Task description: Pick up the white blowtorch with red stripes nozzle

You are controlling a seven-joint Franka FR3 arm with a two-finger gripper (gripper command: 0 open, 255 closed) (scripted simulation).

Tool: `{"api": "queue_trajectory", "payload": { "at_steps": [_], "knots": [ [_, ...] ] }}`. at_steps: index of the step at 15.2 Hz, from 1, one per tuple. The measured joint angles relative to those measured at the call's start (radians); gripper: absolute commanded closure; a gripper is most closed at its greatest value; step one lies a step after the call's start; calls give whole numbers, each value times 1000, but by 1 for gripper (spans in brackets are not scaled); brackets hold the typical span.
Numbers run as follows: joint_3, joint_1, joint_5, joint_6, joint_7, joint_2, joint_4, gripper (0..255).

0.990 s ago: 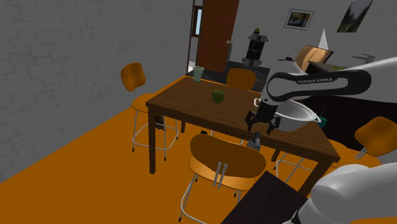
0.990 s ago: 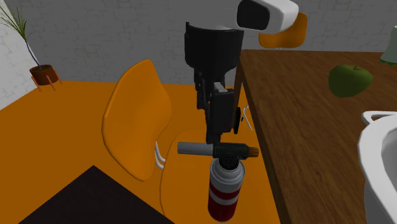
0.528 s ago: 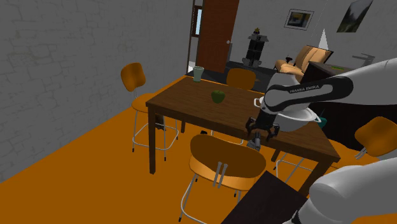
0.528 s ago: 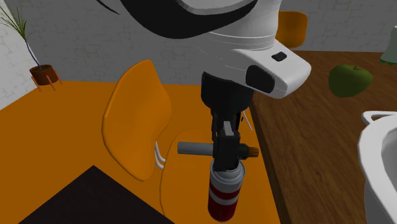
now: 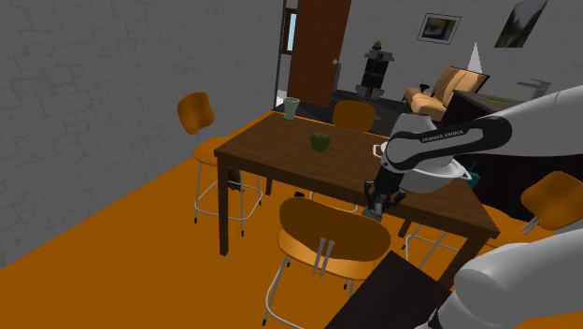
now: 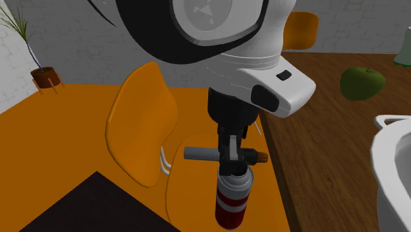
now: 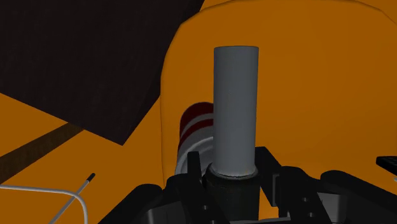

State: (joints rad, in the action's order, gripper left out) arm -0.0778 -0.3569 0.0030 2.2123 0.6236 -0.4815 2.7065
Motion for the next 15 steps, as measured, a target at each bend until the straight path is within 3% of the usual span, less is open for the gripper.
{"api": "queue_trajectory", "payload": {
  "at_steps": [7,15],
  "knots": [
    [0,0,0,-6,0,-3,-3,255],
    [5,-1,-1,-124,7,-57,-65,255]
  ]
}}
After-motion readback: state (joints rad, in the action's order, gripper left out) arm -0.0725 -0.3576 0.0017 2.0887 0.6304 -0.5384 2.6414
